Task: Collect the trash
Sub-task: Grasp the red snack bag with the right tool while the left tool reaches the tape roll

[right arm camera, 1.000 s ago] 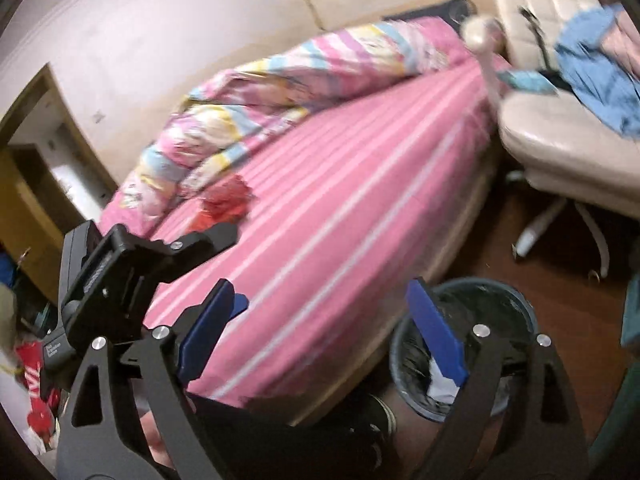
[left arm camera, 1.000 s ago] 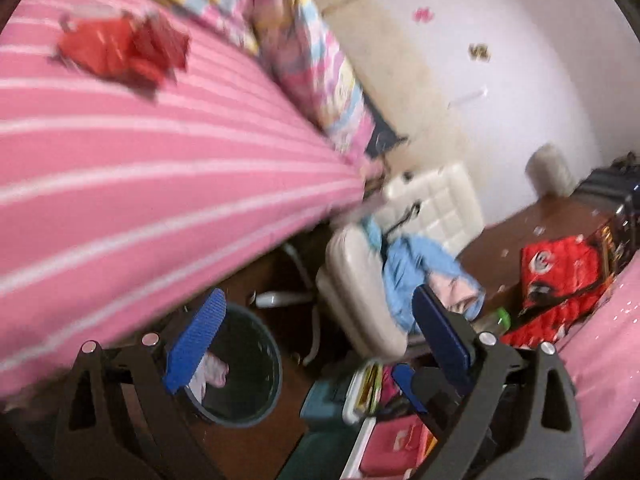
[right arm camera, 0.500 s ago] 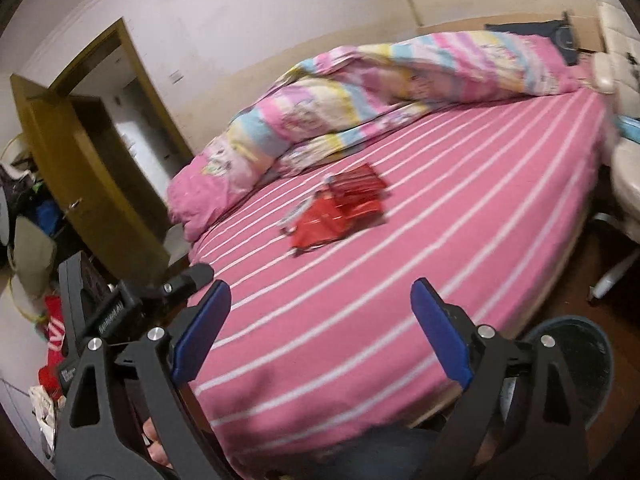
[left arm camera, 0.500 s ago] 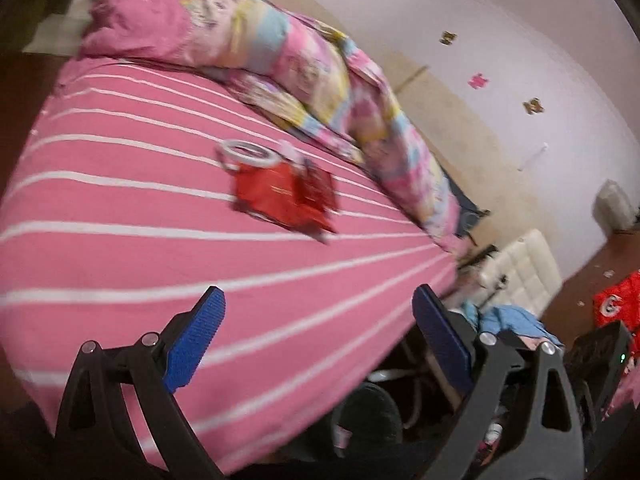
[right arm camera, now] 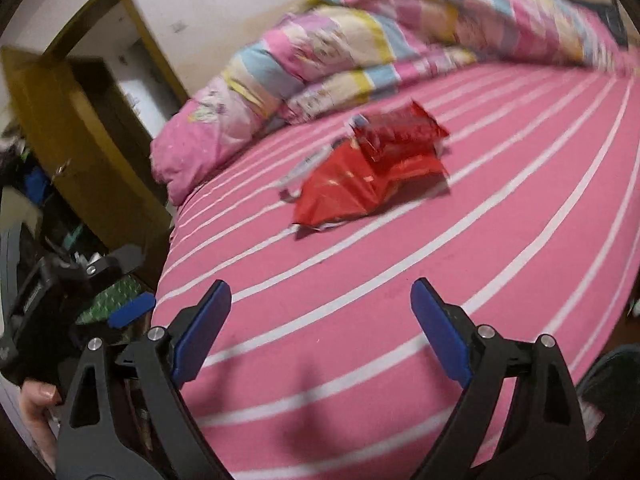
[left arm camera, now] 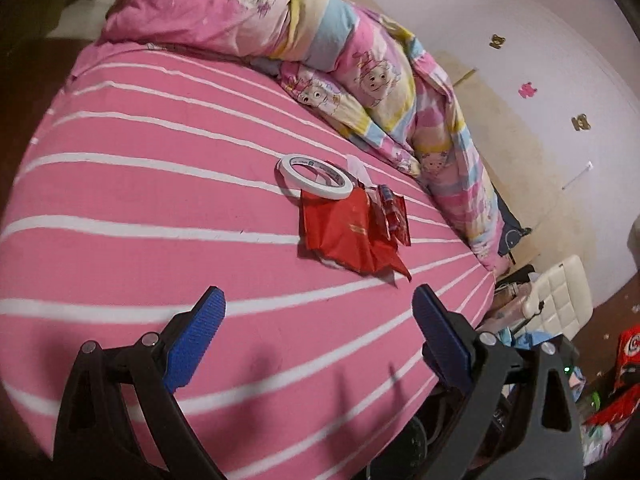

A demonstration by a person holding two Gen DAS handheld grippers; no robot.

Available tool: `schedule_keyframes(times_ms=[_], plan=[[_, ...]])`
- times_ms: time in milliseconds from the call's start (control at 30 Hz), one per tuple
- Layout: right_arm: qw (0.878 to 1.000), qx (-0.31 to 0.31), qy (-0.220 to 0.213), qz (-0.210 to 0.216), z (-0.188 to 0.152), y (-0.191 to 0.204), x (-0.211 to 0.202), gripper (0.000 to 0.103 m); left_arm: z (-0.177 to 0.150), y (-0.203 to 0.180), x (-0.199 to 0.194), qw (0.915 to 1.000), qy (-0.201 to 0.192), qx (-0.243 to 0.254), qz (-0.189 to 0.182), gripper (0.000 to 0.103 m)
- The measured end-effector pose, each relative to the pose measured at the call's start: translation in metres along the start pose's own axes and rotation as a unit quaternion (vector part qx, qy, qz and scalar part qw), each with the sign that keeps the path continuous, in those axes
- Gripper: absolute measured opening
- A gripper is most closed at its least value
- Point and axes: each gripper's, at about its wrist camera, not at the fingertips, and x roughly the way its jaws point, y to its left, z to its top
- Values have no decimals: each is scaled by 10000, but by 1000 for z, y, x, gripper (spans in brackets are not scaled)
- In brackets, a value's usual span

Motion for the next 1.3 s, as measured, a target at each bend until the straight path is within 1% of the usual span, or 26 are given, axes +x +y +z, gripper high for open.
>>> schedule_keyframes(times_ms=[67, 100, 133, 233, 267, 367, 433, 533, 567, 633, 700, 733, 800, 833, 900, 967, 1000, 1100, 1133, 1167, 1200, 1233, 1267, 1300], plan=[[9990, 405, 105, 159, 11, -9, 16, 90, 8, -6, 16, 10000, 16, 87, 2, 92], [9986, 483, 131, 183, 12, -12, 21, 90, 13, -8, 25, 9998, -2, 162, 66, 92], [9969, 714, 208, 257, 18, -15, 30, 90, 17, -9, 34, 9997, -3, 191, 135, 92], [9949, 902, 286, 357, 31, -22, 43, 90, 30, -6, 57, 9997, 102, 114, 166, 92], [9940, 958, 297, 425, 38, -19, 50, 90, 33, -5, 62, 9997, 125, 100, 167, 92], [9934, 980, 309, 504, 49, -22, 67, 90, 47, 0, 80, 9996, 198, -13, 180, 92], [9902, 1205, 389, 596, 57, -26, 80, 90, 55, 4, 90, 9995, 268, -109, 161, 92], [9826, 1631, 527, 717, 66, -37, 92, 90, 65, 10, 108, 9983, 427, -384, 121, 92], [9820, 1674, 520, 707, 69, -37, 95, 90, 69, 13, 115, 9975, 482, -520, 42, 92], [9837, 1605, 458, 666, 73, -33, 102, 90, 77, 20, 127, 9954, 573, -769, -26, 92], [9855, 1530, 364, 638, 79, -30, 104, 90, 84, 32, 140, 9908, 640, -1191, -102, 92], [9855, 1528, 358, 637, 82, -32, 108, 90, 87, 38, 144, 9879, 648, -1403, -136, 92], [9854, 1539, 346, 639, 83, -32, 110, 90, 92, 42, 149, 9853, 587, -1597, -162, 94], [9855, 1529, 303, 665, 84, -29, 109, 90, 96, 41, 152, 9855, 560, -1590, -170, 95], [9856, 1520, 290, 685, 89, -34, 115, 90, 103, 37, 161, 9877, 584, -1444, -142, 97], [9850, 1580, 255, 650, 89, -34, 114, 90, 106, 29, 169, 9904, 661, -1211, -78, 97], [9846, 1603, 259, 641, 90, -38, 116, 89, 106, 24, 173, 9914, 736, -1074, -124, 97], [9826, 1734, 311, 591, 85, -39, 118, 77, 106, 19, 181, 9900, 912, -983, -443, 97], [9816, 1789, 324, 593, 90, -46, 122, 67, 107, 19, 184, 9896, 930, -983, -479, 96], [9795, 1896, 338, 587, 88, -47, 119, 60, 107, 19, 185, 9895, 930, -989, -501, 96], [9789, 1924, 345, 592, 95, -56, 125, 56, 107, 21, 185, 9891, 896, -1039, -543, 95], [9774, 1997, 357, 593, 95, -60, 124, 49, 107, 22, 184, 9886, 872, -1087, -573, 93], [9762, 2054, 357, 599, 93, -64, 122, 43, 107, 25, 184, 9875, 863, -1158, -632, 76], [9755, 2087, 351, 607, 93, -66, 121, 40, 107, 27, 186, 9853, 917, -1234, -739, 56]])
